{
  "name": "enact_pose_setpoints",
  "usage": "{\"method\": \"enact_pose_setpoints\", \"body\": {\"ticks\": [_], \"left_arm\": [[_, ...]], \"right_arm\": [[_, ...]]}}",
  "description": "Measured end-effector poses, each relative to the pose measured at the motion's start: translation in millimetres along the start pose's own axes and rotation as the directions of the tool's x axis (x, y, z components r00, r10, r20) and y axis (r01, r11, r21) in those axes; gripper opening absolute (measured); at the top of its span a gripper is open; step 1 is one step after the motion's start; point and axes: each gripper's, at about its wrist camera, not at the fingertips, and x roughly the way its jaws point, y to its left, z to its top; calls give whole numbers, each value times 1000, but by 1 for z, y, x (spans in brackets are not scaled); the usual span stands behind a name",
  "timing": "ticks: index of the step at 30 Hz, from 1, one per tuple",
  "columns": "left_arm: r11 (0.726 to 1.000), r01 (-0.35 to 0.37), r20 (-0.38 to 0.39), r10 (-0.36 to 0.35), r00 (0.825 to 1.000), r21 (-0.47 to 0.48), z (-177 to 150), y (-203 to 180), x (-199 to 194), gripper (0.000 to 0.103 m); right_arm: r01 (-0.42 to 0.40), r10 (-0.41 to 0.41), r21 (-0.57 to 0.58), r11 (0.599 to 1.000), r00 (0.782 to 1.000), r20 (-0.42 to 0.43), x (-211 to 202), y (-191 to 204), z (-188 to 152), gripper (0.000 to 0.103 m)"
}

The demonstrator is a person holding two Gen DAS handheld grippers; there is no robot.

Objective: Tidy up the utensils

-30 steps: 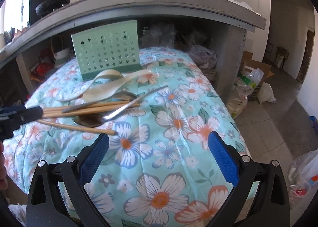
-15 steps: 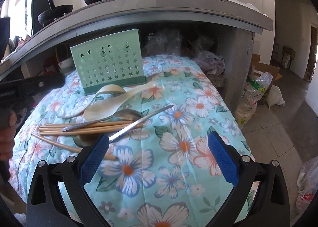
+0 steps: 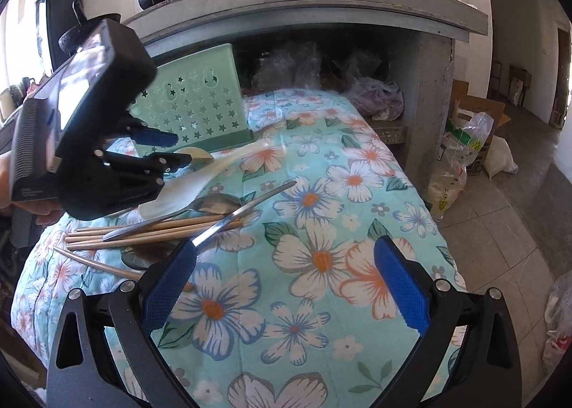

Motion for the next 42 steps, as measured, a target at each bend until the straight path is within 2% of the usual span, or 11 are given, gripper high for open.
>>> {"method": "enact_pose_setpoints", "body": {"ticks": [3, 6, 14, 19, 23, 27, 29, 31, 36, 38, 42], "left_arm": [[1000, -14, -11, 14, 1000, 27, 4, 0, 7, 13], [1000, -30, 8, 30, 1000, 6, 7, 6, 5, 0], [988, -83, 88, 95, 992, -133, 1, 37, -24, 0], [947, -83, 139, 132, 981, -310, -18, 68, -54, 0], [909, 1, 166, 75, 983, -417, -37, 86, -63, 0], [880, 99, 190, -10, 982, -465, -52, 83, -64, 0], [878, 105, 191, -16, 982, -466, -58, 75, -67, 1], [872, 114, 188, -26, 982, -476, -64, 69, -67, 7], [827, 159, 168, -79, 983, -539, -87, 57, -66, 13], [814, 161, 159, -85, 984, -558, -97, 53, -66, 14], [774, 160, 139, -94, 986, -612, -117, 51, -67, 20]], "right_arm": [[1, -1, 8, 1000, 1000, -1, 1, -2, 0, 97], [4, -4, 8, 1000, 1000, 0, 1, -3, 0, 97], [13, -12, -6, 1000, 1000, 14, -6, 2, 0, 95], [22, -21, -25, 999, 999, 42, -14, 7, 4, 92], [14, -11, -45, 999, 998, 56, -18, 14, 10, 87], [-18, 22, -73, 997, 998, 55, -23, 24, 14, 81], [-33, 38, -87, 996, 998, 50, -25, 28, 14, 78], [-51, 54, -106, 993, 998, 32, -24, 34, 12, 72], [-116, 111, -118, 986, 993, -48, -15, 44, 9, 54], [-135, 126, -137, 981, 990, -71, -11, 50, 9, 50], [-194, 172, -233, 953, 979, -114, 0, 74, 7, 49]]}}
